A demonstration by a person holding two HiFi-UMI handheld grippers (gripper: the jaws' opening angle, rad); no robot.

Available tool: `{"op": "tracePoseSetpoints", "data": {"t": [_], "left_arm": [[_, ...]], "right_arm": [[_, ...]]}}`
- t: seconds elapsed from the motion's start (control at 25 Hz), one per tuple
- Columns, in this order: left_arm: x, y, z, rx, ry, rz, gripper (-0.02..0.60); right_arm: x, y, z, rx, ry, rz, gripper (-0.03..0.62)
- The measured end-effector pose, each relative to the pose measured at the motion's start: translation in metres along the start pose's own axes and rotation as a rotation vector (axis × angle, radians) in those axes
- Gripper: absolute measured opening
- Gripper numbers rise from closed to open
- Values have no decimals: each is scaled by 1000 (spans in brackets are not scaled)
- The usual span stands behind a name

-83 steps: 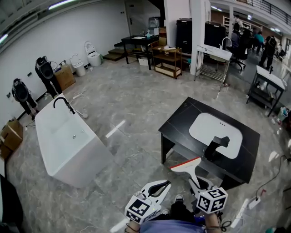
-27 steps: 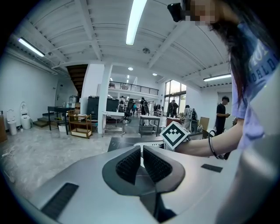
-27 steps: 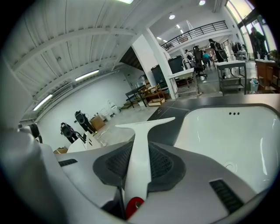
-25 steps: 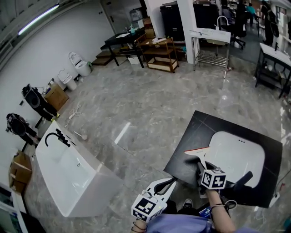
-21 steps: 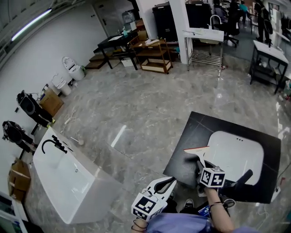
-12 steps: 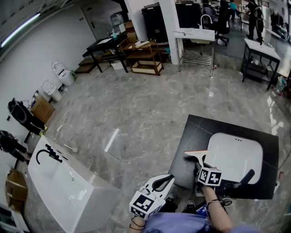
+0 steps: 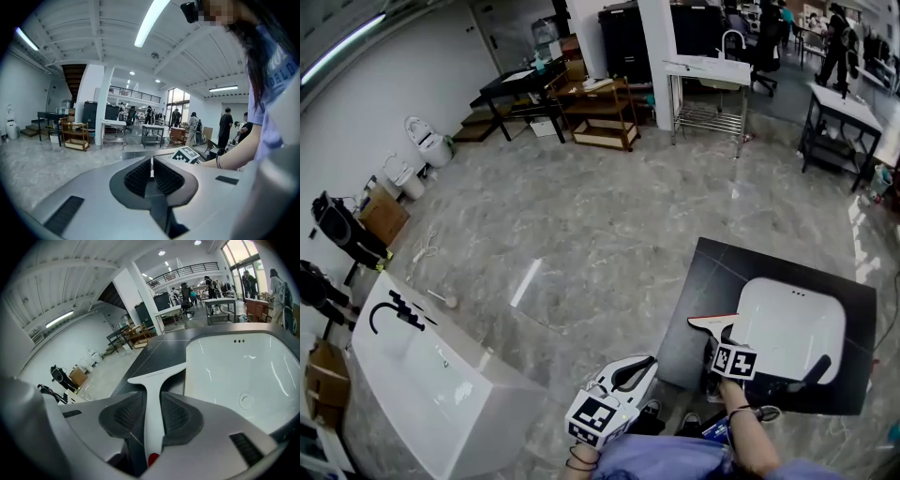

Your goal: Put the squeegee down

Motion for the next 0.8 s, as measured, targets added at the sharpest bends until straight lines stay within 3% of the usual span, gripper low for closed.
{"op": "tracePoseSetpoints", "data": {"t": [0.2,0.52,0.8], "left_arm": [[2,6,0,-19,-5,-15,26],[3,-3,2,-35,-7,-20,26],[2,-27,5,-49,-8,-20,26]], "right_arm": [[-5,-1,3,-8,20,-7,187],[-18,6,-17,-55,-35,-46,187],[-28,21,-55,-211,-82,-89,187]]}}
Point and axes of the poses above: the fingertips, and each gripper's own axes: z forward along the fingers, y to its left, x out of its underside, the point moved 6 cm from there along -z, backward along the fingers, and after that the axes turned 2 degrees about -y, right-handed, at the moved point
